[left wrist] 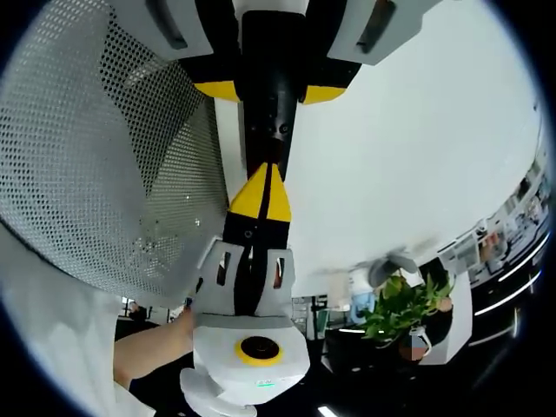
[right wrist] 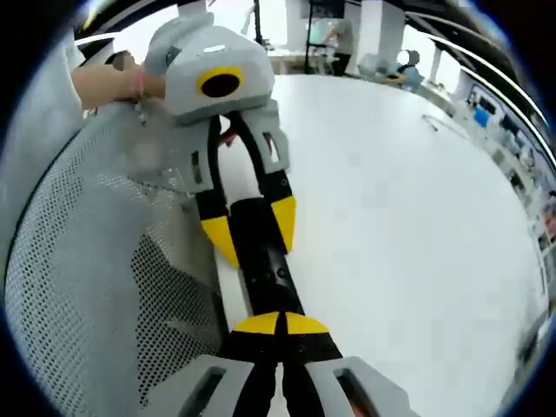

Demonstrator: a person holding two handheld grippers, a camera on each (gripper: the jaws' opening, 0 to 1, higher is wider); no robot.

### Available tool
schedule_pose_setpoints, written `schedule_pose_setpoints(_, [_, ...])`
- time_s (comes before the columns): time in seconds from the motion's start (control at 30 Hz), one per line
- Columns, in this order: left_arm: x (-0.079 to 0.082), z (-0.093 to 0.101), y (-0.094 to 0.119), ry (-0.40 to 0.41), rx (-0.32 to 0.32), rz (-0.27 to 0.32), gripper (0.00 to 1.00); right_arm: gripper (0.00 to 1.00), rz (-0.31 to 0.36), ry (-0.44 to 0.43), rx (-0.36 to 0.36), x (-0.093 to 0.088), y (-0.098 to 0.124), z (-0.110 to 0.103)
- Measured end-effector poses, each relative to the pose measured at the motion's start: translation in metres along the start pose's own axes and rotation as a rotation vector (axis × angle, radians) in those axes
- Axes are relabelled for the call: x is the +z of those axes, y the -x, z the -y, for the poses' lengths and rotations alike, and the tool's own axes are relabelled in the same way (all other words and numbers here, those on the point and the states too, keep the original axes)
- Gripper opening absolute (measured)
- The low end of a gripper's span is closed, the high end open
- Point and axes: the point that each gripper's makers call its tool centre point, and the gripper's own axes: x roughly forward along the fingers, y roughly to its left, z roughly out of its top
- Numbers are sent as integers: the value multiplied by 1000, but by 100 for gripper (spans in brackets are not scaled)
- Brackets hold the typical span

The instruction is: Press the specified remote control buttons in sequence, fully releasing each button before pressing the next.

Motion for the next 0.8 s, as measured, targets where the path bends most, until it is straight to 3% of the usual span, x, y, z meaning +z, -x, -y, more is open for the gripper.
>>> schedule_pose_setpoints(0.1, [0,0,0,3,0,1,25,0,18,35,-11,4,-3,-3])
schedule_pose_setpoints(0.17, [0,0,0,8,1,3,25,0,32,65,22,10,-9,-11])
schedule_pose_setpoints(0.2, [0,0,0,2,1,1,25,0,10,107,-11,9,-9,-8])
schedule_pose_setpoints(0.23, [0,0,0,2,2,2,25,0,-32,194,-6,8,-9,-8])
schedule_pose_setpoints(0.27, [0,0,0,3,3,2,25,0,-48,228,-12,8,-9,-8])
schedule_pose_setpoints(0.4, [0,0,0,3,2,2,25,0,-108,267,-20,8,-10,-9])
schedule_pose_setpoints(0.63, [0,0,-1,2,2,1,25,0,-193,190,-20,8,-12,-5])
schedule_pose_setpoints(0.7, [0,0,-1,2,1,1,25,0,-152,133,-16,8,-11,-5])
schedule_pose_setpoints(0.8, [0,-1,-1,2,0,1,25,0,-27,-8,9,10,-9,-4])
